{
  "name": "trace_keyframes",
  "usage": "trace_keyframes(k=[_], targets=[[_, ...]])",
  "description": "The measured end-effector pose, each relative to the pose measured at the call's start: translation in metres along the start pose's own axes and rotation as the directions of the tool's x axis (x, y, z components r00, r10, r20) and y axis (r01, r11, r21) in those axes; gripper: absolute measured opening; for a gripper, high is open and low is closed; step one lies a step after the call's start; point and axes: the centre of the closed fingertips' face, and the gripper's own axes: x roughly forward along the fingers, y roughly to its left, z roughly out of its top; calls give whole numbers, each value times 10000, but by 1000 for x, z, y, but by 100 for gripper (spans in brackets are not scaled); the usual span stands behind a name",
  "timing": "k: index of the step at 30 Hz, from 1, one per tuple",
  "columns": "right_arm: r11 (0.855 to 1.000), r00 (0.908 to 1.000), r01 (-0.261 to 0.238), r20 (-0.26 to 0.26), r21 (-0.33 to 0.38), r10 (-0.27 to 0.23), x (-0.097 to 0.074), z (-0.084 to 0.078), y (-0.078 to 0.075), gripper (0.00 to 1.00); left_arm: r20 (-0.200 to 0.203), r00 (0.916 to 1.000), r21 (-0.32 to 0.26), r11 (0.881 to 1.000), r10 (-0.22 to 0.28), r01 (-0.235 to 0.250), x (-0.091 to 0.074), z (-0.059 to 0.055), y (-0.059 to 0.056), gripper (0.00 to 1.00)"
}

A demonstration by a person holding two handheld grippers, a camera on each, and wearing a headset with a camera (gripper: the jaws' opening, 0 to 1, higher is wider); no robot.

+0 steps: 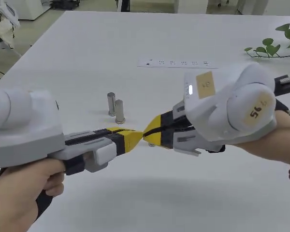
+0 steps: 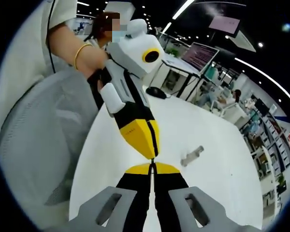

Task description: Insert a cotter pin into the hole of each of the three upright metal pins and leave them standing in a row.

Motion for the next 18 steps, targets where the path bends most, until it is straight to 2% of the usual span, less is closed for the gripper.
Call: trace_keyframes(k=[10, 14, 18], targets=[[10000, 10000, -45, 7, 10, 45, 1, 0, 2, 2, -40, 10000, -32, 10000, -89, 89, 1, -3, -2, 1], [9998, 9999, -102, 54, 158, 101, 1, 0, 3, 2, -13, 10000, -333, 9994, -83, 83, 1, -5, -1, 0], [9995, 9998, -144, 117, 267, 141, 2, -1, 3, 3, -10, 10000, -388, 9992, -72, 72, 1, -5, 0, 0]])
